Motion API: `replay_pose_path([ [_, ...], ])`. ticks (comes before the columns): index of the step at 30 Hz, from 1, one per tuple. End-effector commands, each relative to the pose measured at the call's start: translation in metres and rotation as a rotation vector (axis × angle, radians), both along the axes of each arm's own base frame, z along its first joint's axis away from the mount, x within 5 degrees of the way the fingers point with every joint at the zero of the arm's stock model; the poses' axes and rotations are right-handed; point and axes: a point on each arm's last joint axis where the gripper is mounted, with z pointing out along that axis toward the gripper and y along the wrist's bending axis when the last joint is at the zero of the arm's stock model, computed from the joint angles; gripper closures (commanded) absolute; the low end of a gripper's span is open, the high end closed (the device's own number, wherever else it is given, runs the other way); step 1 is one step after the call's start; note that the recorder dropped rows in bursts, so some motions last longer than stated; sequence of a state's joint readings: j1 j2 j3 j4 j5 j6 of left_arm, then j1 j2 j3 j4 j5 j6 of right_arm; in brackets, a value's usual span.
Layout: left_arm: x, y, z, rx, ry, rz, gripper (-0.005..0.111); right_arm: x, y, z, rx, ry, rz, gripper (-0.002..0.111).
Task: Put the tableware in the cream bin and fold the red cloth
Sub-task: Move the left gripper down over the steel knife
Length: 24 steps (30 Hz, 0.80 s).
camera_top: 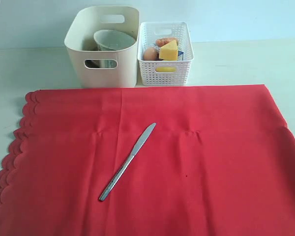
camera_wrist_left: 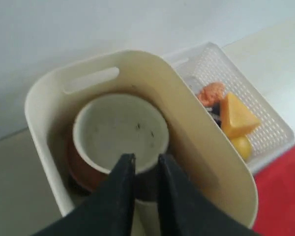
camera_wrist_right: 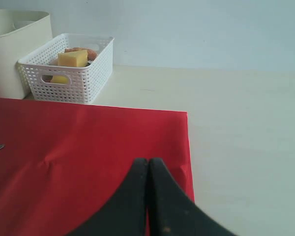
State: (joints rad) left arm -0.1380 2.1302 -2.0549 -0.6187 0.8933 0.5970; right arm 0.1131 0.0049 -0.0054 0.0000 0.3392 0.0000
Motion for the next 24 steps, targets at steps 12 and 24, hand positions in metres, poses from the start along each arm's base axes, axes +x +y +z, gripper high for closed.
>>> replay_pose_path([
  [12,-0.05,0.009,-0.01,0.121,0.392,-0.011,0.107,0.0,0.0,0.0,0.001,-0.012,-0.005,0.108],
  [24,-0.105,-0.019,-0.035,0.159,0.395,-0.025,0.107,0.0,0.0,0.0,0.001,-0.012,-0.005,0.108],
])
